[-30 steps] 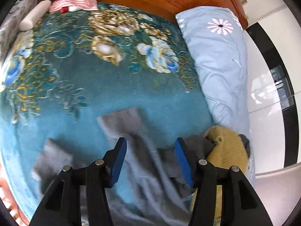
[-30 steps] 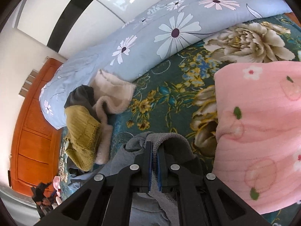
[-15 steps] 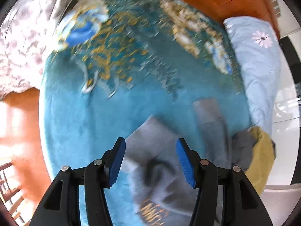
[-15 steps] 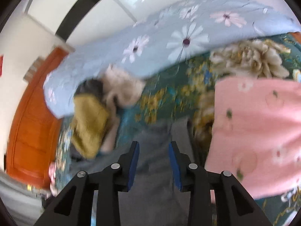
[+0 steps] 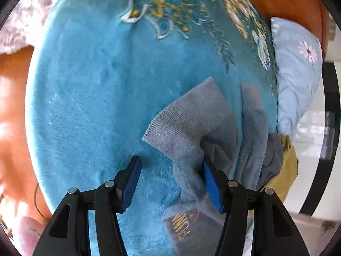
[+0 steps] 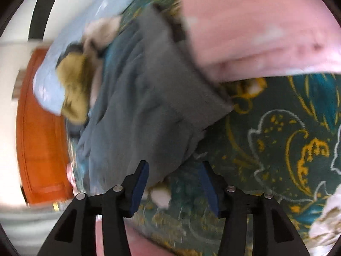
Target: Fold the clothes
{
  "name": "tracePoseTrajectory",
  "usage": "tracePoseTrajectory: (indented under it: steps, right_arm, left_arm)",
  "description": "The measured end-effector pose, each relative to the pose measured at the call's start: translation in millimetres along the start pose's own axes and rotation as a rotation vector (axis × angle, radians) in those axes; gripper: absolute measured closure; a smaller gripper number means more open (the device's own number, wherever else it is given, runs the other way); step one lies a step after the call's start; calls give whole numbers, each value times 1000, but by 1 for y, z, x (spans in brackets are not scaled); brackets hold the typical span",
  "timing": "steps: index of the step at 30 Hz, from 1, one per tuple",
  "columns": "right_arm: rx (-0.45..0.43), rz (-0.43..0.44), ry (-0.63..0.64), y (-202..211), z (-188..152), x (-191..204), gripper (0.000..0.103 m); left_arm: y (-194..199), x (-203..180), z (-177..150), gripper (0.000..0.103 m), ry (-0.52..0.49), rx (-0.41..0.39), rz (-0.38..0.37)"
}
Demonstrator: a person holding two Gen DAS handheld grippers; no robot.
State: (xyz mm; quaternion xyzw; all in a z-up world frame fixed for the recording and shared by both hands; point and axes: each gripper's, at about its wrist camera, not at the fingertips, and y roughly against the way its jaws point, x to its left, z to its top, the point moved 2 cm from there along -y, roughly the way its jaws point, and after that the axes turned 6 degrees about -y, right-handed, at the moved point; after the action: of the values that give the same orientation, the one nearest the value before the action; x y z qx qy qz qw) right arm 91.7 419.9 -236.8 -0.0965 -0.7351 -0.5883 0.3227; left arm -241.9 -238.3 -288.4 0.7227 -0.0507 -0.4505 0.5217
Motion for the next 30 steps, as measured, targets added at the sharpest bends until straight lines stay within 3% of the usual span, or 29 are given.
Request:
tracePoseTrajectory:
  steps: [5, 9, 11, 13, 15, 16, 18, 25, 30]
  right_arm:
    - [-125, 121, -148, 4, 7, -28, 47]
    - [-218, 122, -197, -2, 10, -36, 45]
    - [-236, 116, -211, -4, 10, -33, 49]
    - [-243, 93, -208, -5, 11, -26, 64]
    - [-235, 53, -205, -3, 13, -17, 76]
    - [-236, 32, -204, 0, 15, -12, 83]
    - [-229, -8, -187, 9, 19, -1, 90]
    - [-284, -19, -12, 91, 5, 48, 93]
    - [-245, -40, 6, 123, -29, 31, 93]
  left_arm:
    - [5, 4, 8, 42, 64, -37, -104]
    - [3, 8, 9, 43, 112, -53, -158]
    - [1, 11, 7, 50, 138, -54, -171]
    - [1, 15, 9, 70, 171, -41, -175]
    - [-1, 16, 11, 80, 197, -35, -167]
    - [-1, 15, 11, 89, 201, -38, -157]
    - [7, 10, 12, 91, 188, -63, -138]
    - [77, -23, 28, 93, 27, -246, -127]
    - [107, -15, 30, 93, -30, -315, -68]
